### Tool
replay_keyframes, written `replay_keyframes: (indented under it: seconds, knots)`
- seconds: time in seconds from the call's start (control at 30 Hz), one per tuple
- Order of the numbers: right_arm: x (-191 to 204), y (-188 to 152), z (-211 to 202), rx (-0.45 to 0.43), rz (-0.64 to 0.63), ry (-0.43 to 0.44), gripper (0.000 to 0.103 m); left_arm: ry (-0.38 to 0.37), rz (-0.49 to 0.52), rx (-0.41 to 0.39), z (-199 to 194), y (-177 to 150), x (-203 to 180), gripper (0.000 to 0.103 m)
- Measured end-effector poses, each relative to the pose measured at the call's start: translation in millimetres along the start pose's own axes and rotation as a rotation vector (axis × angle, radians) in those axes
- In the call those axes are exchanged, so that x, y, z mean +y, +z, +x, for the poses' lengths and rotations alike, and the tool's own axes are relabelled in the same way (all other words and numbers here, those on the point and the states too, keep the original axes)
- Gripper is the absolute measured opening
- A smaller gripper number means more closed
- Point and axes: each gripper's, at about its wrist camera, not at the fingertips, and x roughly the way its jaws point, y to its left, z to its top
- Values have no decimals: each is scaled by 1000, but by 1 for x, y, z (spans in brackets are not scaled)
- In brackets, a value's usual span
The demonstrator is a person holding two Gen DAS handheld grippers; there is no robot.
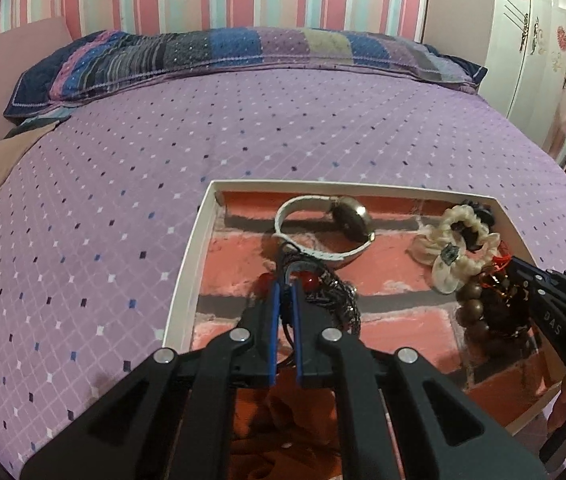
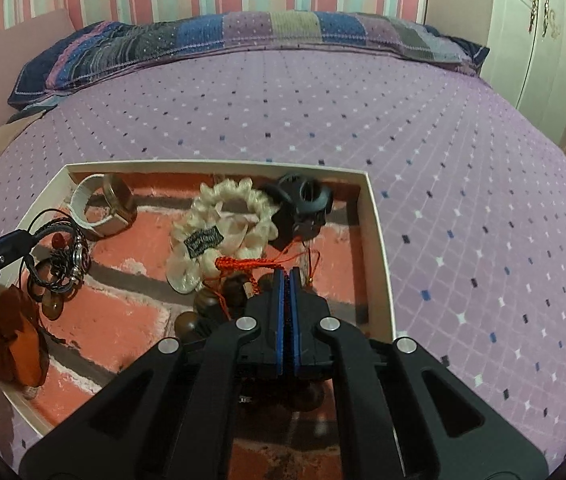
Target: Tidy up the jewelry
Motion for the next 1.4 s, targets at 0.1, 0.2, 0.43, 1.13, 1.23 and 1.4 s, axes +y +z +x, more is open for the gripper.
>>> replay_keyframes:
  seconds: [0.1, 0.2, 0.43, 1.13, 1.23, 1.4]
  knots:
    - [4, -3, 2, 11, -21, -1, 6, 10, -3, 3, 0, -2, 1, 7]
    - [6, -5, -1, 21, -29, 16, 30, 10, -5, 3, -5, -1, 0, 7]
    - [2, -6, -36, -19, -32, 40, 74, -15, -3, -34, -38, 6, -8, 21]
    - [-18, -96, -253, -245, -39, 68, 99, 97, -14, -215, -247, -95, -5, 99]
    - [-23, -113, -266, -232, -5, 67, 99, 143, -6, -223, -266, -120, -9, 99]
    - [-30, -142, -279, -207, 63, 49, 99, 170, -24, -230, -285, -159, -19, 99]
